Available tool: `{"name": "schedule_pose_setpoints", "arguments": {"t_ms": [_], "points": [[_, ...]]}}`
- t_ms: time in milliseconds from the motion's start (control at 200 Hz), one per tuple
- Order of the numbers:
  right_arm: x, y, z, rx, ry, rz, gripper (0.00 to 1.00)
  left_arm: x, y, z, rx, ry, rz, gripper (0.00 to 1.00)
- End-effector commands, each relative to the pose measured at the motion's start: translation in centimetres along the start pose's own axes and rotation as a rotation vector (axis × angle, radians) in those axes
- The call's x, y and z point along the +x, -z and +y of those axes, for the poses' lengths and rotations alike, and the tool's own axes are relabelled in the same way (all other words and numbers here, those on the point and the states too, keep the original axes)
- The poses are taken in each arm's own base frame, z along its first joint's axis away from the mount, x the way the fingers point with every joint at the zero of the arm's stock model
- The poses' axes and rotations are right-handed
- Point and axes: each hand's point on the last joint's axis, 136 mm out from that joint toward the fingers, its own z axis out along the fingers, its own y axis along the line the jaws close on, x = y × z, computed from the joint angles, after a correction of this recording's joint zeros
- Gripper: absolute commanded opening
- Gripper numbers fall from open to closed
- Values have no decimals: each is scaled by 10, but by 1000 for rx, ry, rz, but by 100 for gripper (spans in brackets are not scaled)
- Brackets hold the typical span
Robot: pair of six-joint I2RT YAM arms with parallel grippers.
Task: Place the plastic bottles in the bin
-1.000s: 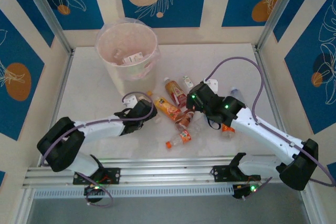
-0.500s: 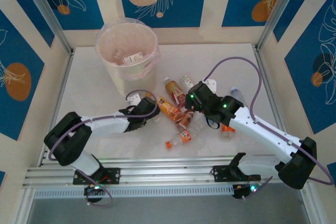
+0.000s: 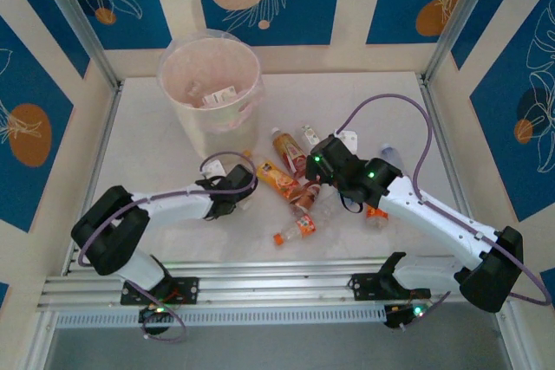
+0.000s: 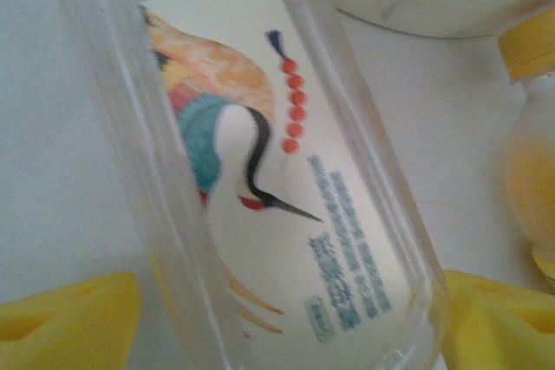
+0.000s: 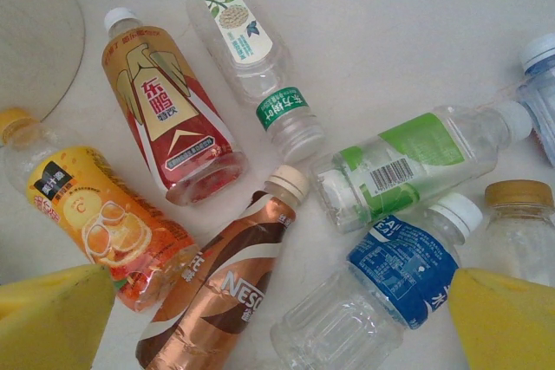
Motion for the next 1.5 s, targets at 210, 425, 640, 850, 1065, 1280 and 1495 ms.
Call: {"name": "schedule_pose_setpoints", "arguments": {"t_ms": [210,425,640,850,1065,1280,1495], "points": [[-1,-3,4,-11,-14,3,99,-25,3,8,-40,13,-76,99],[0,-5,6,-16,-10,11,99,-35,-7,1,-19,7,-93,99],[0,-5,5,-10,-9,13,99,-36,-18,6,-41,17,-76,93],[1,-6,7,-10,-5,17,99,-29,-23,17,-73,41,-53,85],[0,-7,7,-8,-5,17,99,-23,-23,37,-123,67,-46,72],[0,-7,7,-9,-4,19,99,-21,-15,58,-174,89,-58,62],[-2,-5,7,-9,-3,15,99,-30,4,73,-192,130,-96,55]]}}
